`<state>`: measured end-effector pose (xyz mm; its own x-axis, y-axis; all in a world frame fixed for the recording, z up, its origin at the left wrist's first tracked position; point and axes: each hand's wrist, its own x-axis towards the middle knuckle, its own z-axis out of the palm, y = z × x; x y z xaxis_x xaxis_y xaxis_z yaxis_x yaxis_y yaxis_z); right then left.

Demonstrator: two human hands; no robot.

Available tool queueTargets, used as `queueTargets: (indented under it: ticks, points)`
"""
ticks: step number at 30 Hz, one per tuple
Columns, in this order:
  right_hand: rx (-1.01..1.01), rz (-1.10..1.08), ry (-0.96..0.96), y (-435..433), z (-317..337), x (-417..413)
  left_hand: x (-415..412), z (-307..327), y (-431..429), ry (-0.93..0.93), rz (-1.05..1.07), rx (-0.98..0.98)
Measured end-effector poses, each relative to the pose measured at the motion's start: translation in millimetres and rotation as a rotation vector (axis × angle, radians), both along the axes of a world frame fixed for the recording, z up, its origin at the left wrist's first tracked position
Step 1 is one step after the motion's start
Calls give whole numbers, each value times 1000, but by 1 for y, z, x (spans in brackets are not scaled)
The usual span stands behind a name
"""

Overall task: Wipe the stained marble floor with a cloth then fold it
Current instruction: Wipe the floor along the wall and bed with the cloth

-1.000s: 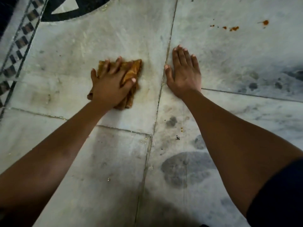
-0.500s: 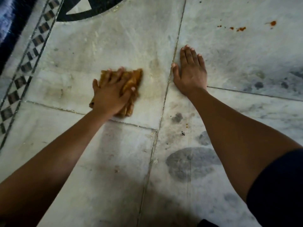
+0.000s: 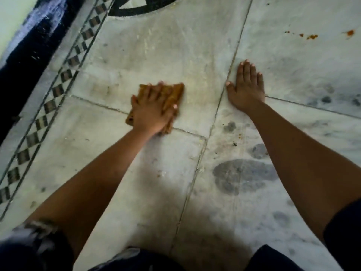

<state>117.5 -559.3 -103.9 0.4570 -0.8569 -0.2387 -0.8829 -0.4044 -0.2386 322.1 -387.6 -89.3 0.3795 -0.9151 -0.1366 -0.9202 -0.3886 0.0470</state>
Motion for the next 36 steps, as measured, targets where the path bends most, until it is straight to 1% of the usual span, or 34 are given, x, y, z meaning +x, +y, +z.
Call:
queueTargets:
  ticks: [3, 4, 5, 7, 10, 12, 14, 16, 20, 22, 24, 26, 28, 30, 33, 36]
  points:
    - [10, 32, 13, 19, -1, -4, 16, 3, -38, 126, 275, -48]
    - [5, 35, 21, 22, -1, -5, 10, 3, -48, 131, 308, -53]
    - [-2, 36, 26, 24, -1, -5, 0, 4, -53, 114, 297, -51]
    - [-25, 31, 24, 25, 0, -4, -29, 0, -46, 51, 155, -57]
    - [-66, 29, 21, 25, -3, -3, -73, -6, -12, -8, -104, -123]
    - [-77, 26, 26, 26, -4, -5, -76, -5, -4, 17, -188, -88]
    - [-85, 29, 23, 26, -5, -5, -54, -4, -18, 31, -201, -70]
    - [-70, 38, 21, 25, -4, -5, -19, -5, -35, 37, -109, -76]
    - [-75, 35, 29, 24, -6, -6, 57, -7, -63, 105, 200, -70]
    - [-81, 39, 25, 24, -8, -6, 69, -5, -68, 104, 367, -91]
    - [-86, 36, 17, 23, -8, -6, 50, -6, -68, 45, 448, -108]
    - [-88, 31, 5, 23, -8, -5, 8, -8, -57, -15, 404, -130]
    - [-96, 29, -11, 24, -9, -4, -36, -10, -44, -48, 252, -122]
    - [-96, 27, -11, 24, -9, -4, -60, -9, -43, -63, 80, -105]
    - [-89, 27, -6, 22, -9, -4, -41, -5, -70, 24, -43, -93]
    - [-83, 31, -9, 21, -9, -6, 6, 1, -99, 64, -44, -77]
